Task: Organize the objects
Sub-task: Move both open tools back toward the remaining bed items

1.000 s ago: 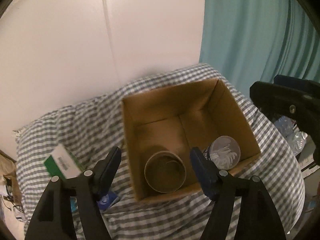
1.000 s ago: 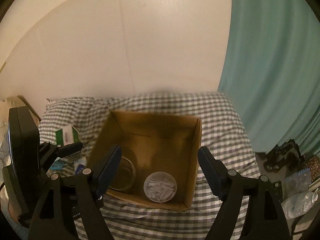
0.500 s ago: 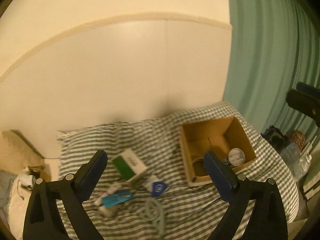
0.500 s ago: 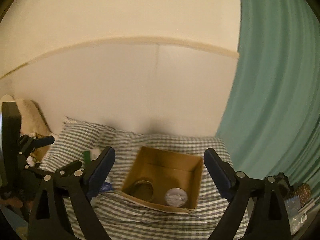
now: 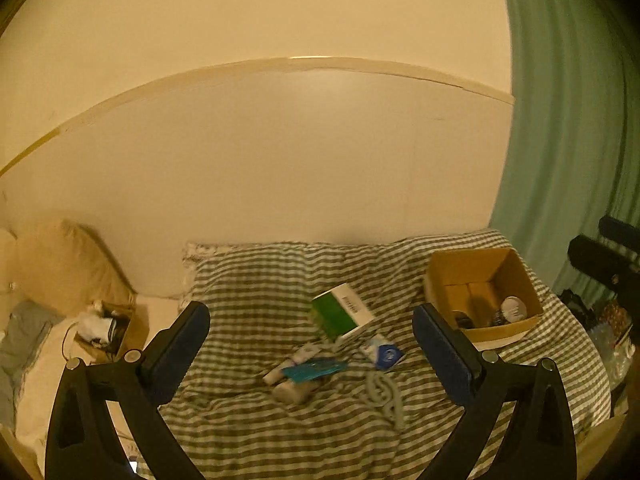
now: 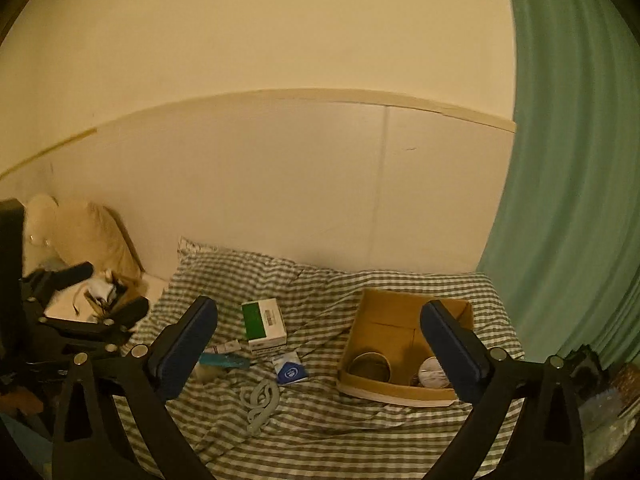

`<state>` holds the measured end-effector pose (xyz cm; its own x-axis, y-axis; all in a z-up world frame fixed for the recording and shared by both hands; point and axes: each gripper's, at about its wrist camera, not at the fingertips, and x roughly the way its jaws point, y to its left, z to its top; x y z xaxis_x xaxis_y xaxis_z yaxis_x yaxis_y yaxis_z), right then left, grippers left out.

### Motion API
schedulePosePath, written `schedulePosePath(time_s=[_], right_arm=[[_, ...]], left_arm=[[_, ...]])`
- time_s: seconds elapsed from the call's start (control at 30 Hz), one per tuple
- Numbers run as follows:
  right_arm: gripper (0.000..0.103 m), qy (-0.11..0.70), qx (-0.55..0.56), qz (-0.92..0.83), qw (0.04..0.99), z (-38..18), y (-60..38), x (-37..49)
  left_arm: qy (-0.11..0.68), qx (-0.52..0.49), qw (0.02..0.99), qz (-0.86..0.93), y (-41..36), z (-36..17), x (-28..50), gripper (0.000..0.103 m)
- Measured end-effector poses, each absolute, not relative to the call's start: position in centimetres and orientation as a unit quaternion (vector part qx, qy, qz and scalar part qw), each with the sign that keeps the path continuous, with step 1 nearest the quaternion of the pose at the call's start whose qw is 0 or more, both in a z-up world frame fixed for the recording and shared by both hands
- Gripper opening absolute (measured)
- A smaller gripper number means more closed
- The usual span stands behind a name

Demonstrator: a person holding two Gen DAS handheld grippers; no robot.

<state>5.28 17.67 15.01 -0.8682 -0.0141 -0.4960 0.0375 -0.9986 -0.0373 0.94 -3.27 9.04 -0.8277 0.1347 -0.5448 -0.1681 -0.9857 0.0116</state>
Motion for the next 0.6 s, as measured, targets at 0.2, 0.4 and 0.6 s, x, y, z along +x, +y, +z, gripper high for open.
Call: schedulePosePath(time_s=[0.2,0.4,0.6], right_arm=[[0.103,0.03,0.285,-0.958,0.029,10.4,14.5,2.6],[0.103,0.042,0.328,-0.943,0.031,4.2,11.7,0.6],[0.103,0.051,0.366,-0.928,0.043,-0.7,10.2,-2.1]], left_arm=[[0.004,-0.296,0.055,0.954,-6.4,5.5,-0.3,0.103],[-0.002,-0.328,0.035,0.944,-8.4,0.7,-1.4,0.103],[0.01,-0.363,0.03,0.931,-8.5,-3.5,-3.2,0.103]])
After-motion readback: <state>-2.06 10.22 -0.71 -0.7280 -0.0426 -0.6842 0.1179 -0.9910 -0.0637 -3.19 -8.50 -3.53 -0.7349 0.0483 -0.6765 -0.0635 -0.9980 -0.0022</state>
